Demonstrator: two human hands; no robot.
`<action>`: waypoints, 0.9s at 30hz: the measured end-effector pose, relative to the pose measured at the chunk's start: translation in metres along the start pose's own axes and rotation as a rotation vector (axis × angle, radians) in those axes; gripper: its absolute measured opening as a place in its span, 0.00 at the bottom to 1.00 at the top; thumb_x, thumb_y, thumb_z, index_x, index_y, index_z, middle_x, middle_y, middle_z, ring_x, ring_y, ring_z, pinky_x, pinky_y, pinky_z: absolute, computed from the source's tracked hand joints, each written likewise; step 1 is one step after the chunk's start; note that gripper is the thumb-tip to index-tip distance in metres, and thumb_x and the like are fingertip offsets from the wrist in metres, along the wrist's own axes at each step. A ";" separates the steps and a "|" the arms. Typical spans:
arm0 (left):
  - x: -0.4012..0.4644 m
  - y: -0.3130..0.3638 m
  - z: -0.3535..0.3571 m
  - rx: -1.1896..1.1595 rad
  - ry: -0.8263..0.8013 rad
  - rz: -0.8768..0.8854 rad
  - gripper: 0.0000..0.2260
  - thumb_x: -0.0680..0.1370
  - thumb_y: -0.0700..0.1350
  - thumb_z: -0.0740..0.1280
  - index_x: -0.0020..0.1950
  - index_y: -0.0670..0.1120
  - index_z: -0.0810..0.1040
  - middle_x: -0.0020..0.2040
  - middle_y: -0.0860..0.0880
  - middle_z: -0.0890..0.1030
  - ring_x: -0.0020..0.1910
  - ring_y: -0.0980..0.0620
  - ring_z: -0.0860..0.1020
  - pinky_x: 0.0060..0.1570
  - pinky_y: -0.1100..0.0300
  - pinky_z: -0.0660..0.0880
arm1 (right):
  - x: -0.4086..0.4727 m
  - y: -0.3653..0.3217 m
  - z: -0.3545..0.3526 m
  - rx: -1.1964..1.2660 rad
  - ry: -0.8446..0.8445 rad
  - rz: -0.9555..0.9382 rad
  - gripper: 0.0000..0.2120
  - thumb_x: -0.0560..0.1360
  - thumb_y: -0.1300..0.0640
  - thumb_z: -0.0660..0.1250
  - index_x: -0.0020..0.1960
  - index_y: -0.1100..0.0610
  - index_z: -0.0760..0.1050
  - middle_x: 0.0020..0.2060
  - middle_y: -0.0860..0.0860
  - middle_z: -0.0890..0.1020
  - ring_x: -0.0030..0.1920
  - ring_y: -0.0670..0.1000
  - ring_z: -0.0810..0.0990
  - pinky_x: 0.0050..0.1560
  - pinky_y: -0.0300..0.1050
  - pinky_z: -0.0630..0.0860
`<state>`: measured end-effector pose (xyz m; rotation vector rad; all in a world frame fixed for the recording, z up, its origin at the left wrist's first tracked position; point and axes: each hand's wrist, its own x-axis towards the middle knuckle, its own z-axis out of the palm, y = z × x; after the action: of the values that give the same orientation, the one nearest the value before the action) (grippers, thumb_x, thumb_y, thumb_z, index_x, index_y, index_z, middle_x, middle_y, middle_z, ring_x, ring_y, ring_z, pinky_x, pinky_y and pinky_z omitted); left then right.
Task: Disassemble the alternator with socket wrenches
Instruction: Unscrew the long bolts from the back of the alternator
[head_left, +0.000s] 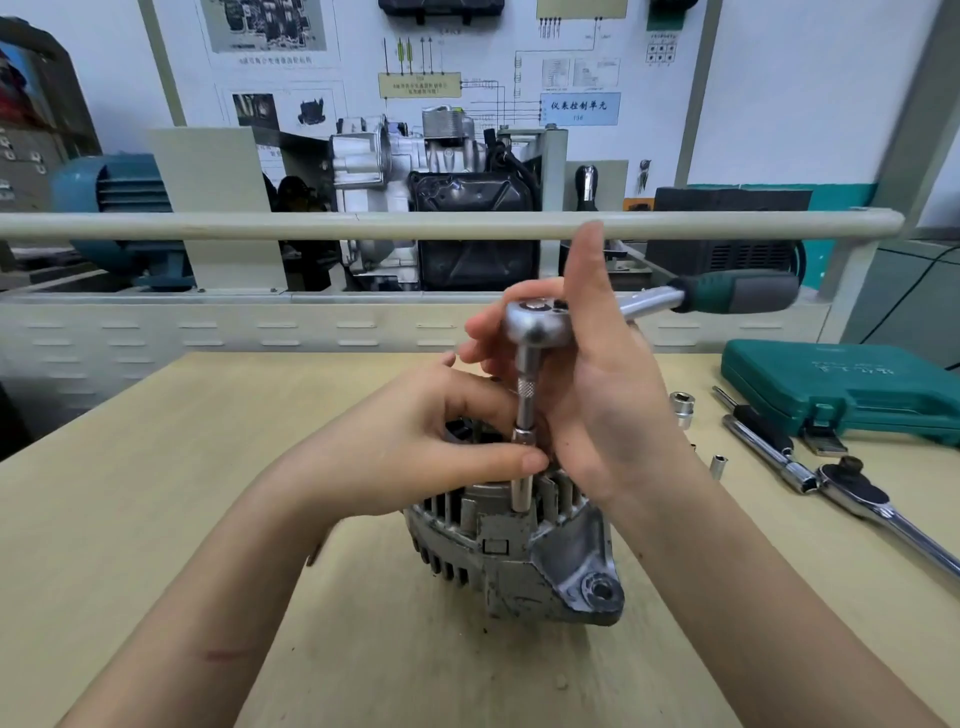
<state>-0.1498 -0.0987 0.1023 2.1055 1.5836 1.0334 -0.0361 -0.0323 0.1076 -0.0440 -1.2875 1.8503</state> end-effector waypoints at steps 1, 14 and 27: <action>0.000 0.000 0.000 -0.008 0.002 0.001 0.12 0.69 0.49 0.69 0.40 0.40 0.83 0.41 0.48 0.82 0.48 0.56 0.77 0.52 0.55 0.74 | 0.001 -0.001 -0.001 0.016 -0.011 0.039 0.20 0.60 0.38 0.62 0.34 0.56 0.73 0.28 0.53 0.81 0.29 0.51 0.79 0.35 0.45 0.79; 0.001 -0.005 -0.002 -0.095 -0.012 0.009 0.12 0.67 0.44 0.71 0.39 0.33 0.80 0.38 0.45 0.81 0.40 0.58 0.78 0.46 0.69 0.72 | 0.008 -0.008 -0.029 0.095 -0.498 0.142 0.14 0.64 0.52 0.72 0.46 0.58 0.75 0.41 0.55 0.83 0.36 0.49 0.77 0.44 0.44 0.75; -0.002 0.002 -0.002 -0.003 0.011 -0.060 0.16 0.66 0.55 0.71 0.44 0.43 0.84 0.47 0.53 0.80 0.53 0.60 0.75 0.56 0.60 0.72 | 0.004 -0.008 -0.023 -0.095 -0.379 -0.005 0.13 0.68 0.52 0.65 0.45 0.60 0.69 0.40 0.53 0.84 0.35 0.47 0.81 0.43 0.44 0.79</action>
<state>-0.1500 -0.1018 0.1037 2.0410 1.6382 1.0289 -0.0229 -0.0112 0.1051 0.2707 -1.6306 1.8494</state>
